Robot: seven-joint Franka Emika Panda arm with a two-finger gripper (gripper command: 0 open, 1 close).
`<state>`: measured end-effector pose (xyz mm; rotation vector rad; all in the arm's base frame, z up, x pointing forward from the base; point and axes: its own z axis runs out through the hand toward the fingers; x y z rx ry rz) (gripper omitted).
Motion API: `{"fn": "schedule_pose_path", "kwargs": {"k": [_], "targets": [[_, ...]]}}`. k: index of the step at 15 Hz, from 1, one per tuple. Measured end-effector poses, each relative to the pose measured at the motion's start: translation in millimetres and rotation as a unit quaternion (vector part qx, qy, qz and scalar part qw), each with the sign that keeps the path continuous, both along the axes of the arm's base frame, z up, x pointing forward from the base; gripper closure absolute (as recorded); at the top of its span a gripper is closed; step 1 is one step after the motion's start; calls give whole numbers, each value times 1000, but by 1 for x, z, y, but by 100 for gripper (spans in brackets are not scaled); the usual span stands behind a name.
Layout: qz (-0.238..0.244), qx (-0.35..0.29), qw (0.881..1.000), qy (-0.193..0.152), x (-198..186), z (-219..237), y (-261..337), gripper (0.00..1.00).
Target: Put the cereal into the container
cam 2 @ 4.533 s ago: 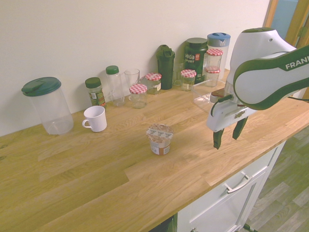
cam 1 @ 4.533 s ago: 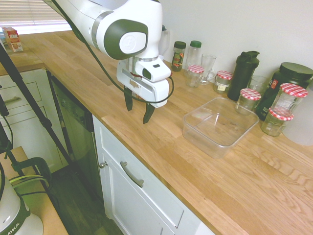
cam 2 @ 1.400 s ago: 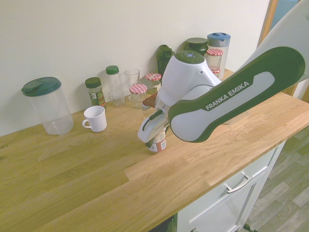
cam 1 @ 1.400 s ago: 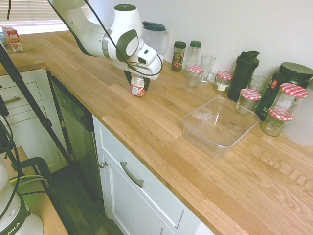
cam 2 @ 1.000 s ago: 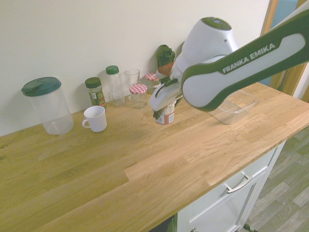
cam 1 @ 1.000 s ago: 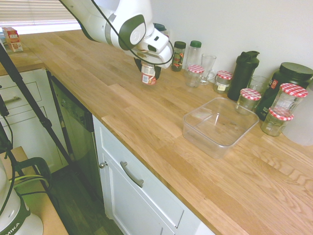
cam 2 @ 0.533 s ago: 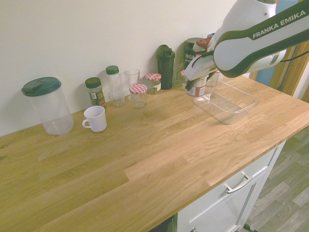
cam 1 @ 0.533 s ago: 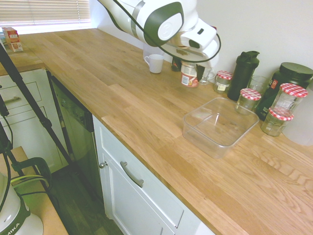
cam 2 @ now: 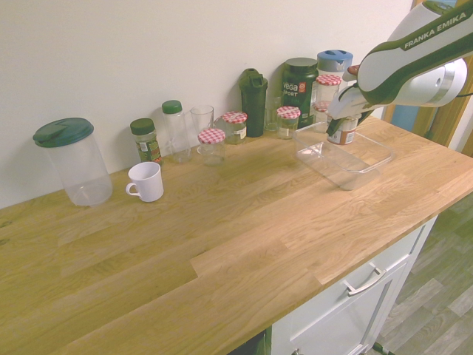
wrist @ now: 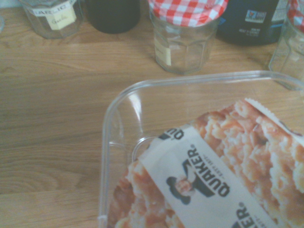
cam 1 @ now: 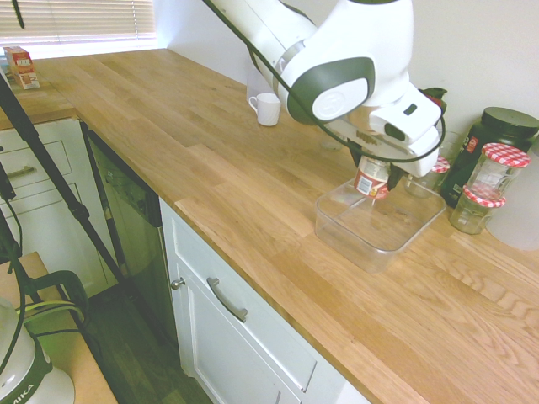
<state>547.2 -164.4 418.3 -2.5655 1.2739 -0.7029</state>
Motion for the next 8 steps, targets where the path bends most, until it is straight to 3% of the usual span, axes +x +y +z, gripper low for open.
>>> {"fn": "schedule_pose_path", "kwargs": {"k": [8], "targets": [[-12,5,999,49,37,-63,-29,100]]}}
